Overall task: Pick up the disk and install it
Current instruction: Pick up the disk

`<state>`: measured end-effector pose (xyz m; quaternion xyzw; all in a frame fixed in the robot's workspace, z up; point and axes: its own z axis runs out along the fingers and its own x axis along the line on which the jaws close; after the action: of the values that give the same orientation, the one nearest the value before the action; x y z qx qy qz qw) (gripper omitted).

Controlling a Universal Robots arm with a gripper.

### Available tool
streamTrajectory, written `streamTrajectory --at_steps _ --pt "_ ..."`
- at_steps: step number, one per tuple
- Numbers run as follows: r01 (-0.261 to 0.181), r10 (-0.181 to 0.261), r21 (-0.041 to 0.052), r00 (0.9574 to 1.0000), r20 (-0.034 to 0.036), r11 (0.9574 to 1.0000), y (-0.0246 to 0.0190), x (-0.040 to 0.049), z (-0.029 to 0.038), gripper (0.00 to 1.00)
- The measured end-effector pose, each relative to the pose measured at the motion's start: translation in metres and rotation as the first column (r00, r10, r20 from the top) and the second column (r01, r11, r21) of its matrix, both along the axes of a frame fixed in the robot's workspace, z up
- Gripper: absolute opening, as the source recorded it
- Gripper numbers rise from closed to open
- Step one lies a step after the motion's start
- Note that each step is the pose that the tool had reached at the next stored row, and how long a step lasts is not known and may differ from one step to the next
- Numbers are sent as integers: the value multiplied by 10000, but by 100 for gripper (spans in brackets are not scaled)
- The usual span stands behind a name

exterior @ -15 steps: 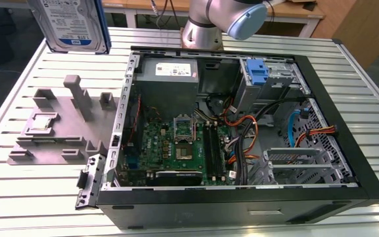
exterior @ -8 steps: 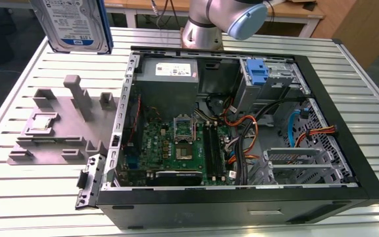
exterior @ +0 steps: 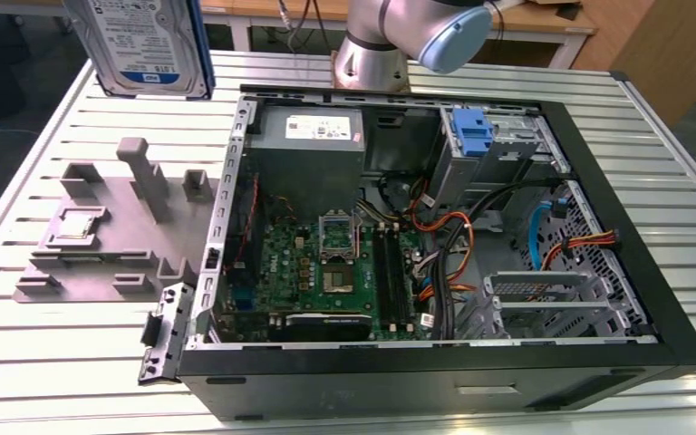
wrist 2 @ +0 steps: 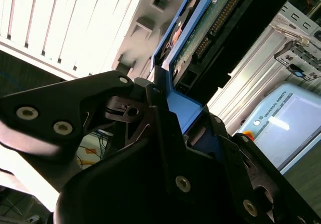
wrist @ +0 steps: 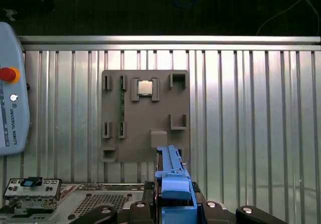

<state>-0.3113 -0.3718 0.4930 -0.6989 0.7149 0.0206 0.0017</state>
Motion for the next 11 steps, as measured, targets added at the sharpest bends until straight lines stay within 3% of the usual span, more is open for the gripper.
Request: streamTrajectory --at_steps 11 --pt "0 0 0 10000 -1 10000 0 85 0 37"
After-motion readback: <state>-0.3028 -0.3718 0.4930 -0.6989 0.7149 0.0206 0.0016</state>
